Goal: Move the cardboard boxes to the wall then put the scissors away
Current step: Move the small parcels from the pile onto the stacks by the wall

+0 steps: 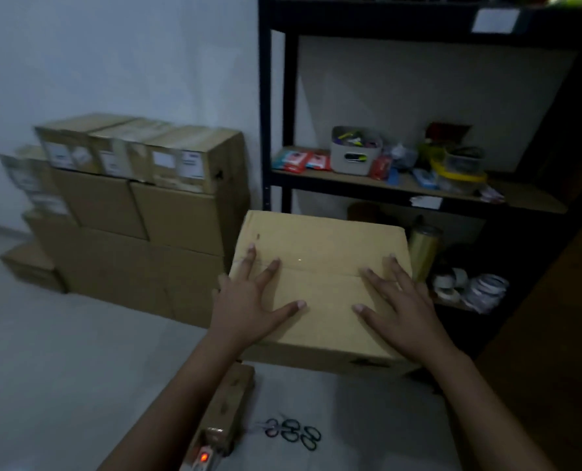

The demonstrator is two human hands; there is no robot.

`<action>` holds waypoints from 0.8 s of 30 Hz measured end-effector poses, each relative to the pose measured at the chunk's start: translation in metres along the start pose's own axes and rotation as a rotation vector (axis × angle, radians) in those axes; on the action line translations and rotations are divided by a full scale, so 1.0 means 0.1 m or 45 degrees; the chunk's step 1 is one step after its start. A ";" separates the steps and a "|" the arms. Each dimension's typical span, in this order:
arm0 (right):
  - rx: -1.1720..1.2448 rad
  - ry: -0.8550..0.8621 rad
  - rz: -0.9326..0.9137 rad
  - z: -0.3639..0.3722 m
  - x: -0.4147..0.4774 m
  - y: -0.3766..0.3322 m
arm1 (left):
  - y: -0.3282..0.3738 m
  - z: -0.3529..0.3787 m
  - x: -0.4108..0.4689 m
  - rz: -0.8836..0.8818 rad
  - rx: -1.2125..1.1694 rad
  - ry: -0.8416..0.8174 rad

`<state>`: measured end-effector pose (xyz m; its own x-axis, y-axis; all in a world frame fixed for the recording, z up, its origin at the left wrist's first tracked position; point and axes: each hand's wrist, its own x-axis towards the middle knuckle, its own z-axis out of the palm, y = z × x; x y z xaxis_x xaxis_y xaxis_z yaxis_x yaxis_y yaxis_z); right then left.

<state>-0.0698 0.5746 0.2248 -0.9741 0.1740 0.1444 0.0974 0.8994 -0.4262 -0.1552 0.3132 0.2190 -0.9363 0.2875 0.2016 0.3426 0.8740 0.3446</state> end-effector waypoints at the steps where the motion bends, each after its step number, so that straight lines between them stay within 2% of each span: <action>1: 0.009 -0.009 -0.023 0.05 0.00 -0.19 | -0.14 -0.11 -0.09 -0.034 0.008 0.015; 10: 0.118 -0.148 -0.315 0.80 0.05 -1.92 | -1.63 -1.16 -0.99 -0.312 0.150 0.227; 16: 0.147 -0.226 -0.486 1.23 0.04 -2.93 | -2.46 -1.60 -1.53 -0.476 0.187 0.314; 24: 0.163 -0.337 -0.606 1.65 0.02 -3.77 | -3.25 -1.84 -1.89 -0.628 0.192 0.348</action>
<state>-0.1417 0.1701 0.2381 -0.9241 -0.3609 0.1252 -0.3752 0.7953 -0.4762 -0.0753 -0.0971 0.2379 -0.9216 -0.2617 0.2866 -0.1623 0.9307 0.3277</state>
